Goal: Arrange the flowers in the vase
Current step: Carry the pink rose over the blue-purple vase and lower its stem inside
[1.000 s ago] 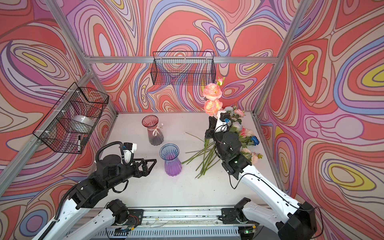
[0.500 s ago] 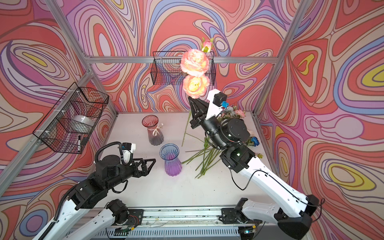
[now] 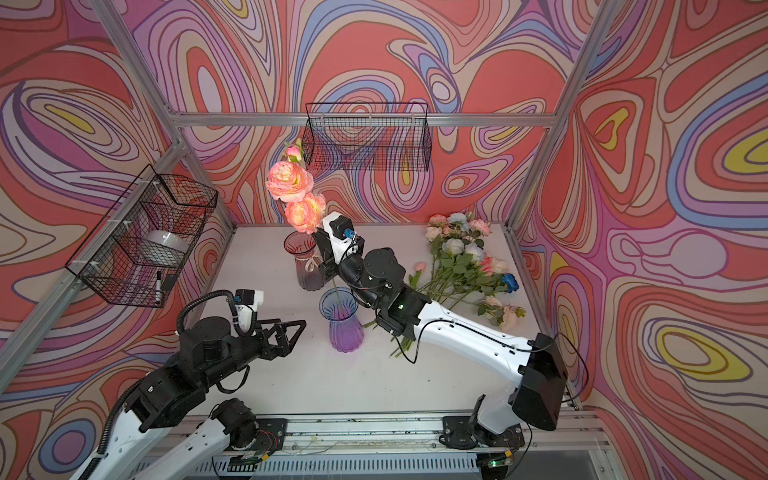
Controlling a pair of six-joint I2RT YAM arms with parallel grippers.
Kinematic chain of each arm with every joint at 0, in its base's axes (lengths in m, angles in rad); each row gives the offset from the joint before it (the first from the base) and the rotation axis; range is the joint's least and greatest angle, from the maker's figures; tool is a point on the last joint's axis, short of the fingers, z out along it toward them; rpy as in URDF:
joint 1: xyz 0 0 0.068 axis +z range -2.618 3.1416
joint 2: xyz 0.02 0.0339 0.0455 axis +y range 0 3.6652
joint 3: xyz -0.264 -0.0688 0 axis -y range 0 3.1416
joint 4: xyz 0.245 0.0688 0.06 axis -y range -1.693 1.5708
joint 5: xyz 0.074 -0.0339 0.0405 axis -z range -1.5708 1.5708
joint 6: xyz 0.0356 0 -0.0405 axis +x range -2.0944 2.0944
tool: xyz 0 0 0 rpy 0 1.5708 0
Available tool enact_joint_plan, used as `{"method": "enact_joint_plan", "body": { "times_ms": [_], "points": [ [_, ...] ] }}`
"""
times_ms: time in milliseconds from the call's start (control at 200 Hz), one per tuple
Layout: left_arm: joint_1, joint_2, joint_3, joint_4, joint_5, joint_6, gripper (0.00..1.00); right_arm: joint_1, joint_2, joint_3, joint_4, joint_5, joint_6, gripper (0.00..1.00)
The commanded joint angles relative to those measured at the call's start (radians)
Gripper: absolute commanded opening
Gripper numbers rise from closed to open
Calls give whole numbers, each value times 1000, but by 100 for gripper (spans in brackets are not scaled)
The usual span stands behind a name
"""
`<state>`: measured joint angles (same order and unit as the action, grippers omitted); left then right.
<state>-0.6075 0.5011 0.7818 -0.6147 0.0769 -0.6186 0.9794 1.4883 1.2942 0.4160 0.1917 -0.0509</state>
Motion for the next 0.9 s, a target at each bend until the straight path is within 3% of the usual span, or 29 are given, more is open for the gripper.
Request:
{"method": "enact_joint_plan", "body": {
  "times_ms": [0,310,541,731,896],
  "points": [
    [4,-26,-23,-2,9,-25,96,24,-19,-69,72,52,22,3],
    [3,-30,-75,72,44,-56,96,33,-67,-221,34,102,189,22],
    [4,-3,-69,86,55,-56,97,35,-140,-261,-47,106,292,51],
    [3,-9,-70,76,54,-53,97,35,-281,-343,-106,134,377,56],
    [4,-12,-81,59,47,-48,97,35,-384,-371,-320,269,477,58]
  ]
}}
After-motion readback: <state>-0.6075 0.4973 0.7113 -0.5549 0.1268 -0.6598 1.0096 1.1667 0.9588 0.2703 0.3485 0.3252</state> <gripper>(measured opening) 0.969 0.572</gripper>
